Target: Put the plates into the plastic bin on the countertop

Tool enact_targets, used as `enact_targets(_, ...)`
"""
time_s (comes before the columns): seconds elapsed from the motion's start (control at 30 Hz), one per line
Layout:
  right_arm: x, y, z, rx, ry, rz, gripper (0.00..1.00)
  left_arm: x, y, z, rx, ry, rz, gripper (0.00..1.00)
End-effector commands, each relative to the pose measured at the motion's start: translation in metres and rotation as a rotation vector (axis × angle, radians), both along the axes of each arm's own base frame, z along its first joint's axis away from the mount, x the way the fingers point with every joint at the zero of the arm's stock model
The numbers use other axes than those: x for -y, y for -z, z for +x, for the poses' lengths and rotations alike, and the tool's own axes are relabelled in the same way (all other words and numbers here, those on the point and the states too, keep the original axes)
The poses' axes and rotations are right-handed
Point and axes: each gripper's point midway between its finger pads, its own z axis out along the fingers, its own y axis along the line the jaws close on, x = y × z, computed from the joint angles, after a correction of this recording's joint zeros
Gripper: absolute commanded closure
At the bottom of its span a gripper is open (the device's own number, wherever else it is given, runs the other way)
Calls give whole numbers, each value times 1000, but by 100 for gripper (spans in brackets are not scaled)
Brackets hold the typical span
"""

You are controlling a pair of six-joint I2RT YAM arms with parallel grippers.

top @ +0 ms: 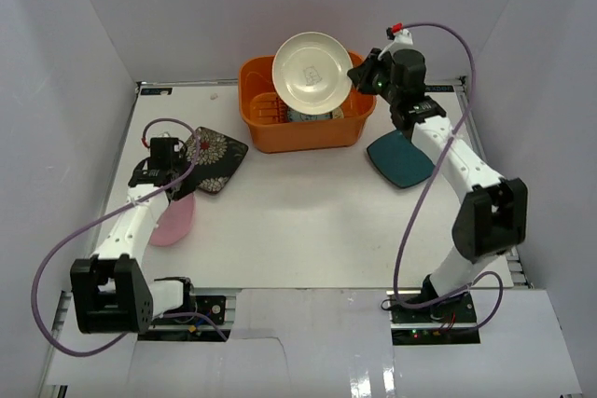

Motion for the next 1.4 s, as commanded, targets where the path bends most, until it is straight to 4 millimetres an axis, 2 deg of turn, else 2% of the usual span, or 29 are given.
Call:
enact_targets(0.0,-1,19,53,-43,77,-56,92,41,-68,16,196,111,-119,100)
enact_targets(0.07,3,32,75,-65,134,-95,92,49,-96,19,255,132,-126,100)
enact_targets(0.1,0,50,87,-108,139,-123,92,59,-126,27,320,160,-133,100)
enact_targets(0.2,-1,77,102,-152,151,-155,92,77,-157,39,374,202,-135,100)
enact_targets(0.23,-2,76,104,-149,151,-154,92,84,-183,47,430,218,-141,100)
enact_targets(0.33,-4,86,107,-161,152,-161,91,112,-203,66,456,266,-130,100)
enact_targets(0.4,-5,89,108,-170,144,-164,81,133,-236,81,523,302,-118,100)
enact_targets(0.43,-9,89,106,-178,121,-163,65,145,-227,96,494,317,-105,100)
enact_targets(0.47,-10,88,104,-178,109,-161,57,155,-253,106,549,333,-106,100)
enact_targets(0.5,-12,81,101,-168,92,-157,50,174,-259,111,561,366,-102,100)
enact_targets(0.53,-13,74,98,-161,80,-153,46,189,-245,127,529,382,-80,100)
enact_targets(0.57,-17,70,91,-160,47,-145,38,210,-273,133,594,419,-74,100)
enact_targets(0.6,-16,49,82,-129,38,-130,34,218,-277,142,608,416,-53,100)
enact_targets(0.63,-16,40,76,-113,17,-125,31,234,-256,161,569,435,-38,100)
enact_targets(0.67,-14,39,67,-114,11,-124,30,248,-283,169,634,446,-55,100)
enact_targets(0.7,-10,13,53,-71,7,-107,30,257,-283,177,638,461,-45,100)
enact_targets(0.73,-6,6,44,-60,4,-102,35,272,-258,196,601,478,-26,100)
enact_targets(0.77,1,0,24,-45,6,-93,42,285,-283,201,669,489,-36,100)
enact_targets(0.83,9,1,0,-43,4,-56,71,302,-282,215,699,516,-12,100)
enact_targets(0.87,15,-22,-21,17,4,-20,79,318,-265,226,690,539,-8,100)
enact_targets(0.9,16,8,-36,-13,-14,-8,84,326,-274,234,747,551,-10,100)
enact_targets(0.93,16,13,-47,-23,-21,24,87,334,-269,238,758,571,-13,100)
enact_targets(0.97,21,6,-62,3,-26,44,87,343,-257,243,757,590,-13,100)
enact_targets(1.0,23,30,-73,-39,-33,37,87,348,-254,249,780,603,-10,100)
enact_targets(1.07,29,34,-90,-34,-29,40,85,358,-237,255,771,636,-6,100)
enact_targets(1.1,34,40,-95,-41,-12,35,85,364,-216,262,744,651,-1,100)
enact_targets(1.13,38,59,-102,-71,-2,21,84,372,-211,261,740,683,-21,100)
enact_targets(1.27,53,74,-119,-76,42,15,80,402,-182,260,725,753,-52,100)
enact_targets(1.37,56,95,-127,-116,55,12,75,417,-184,257,755,774,-65,82)
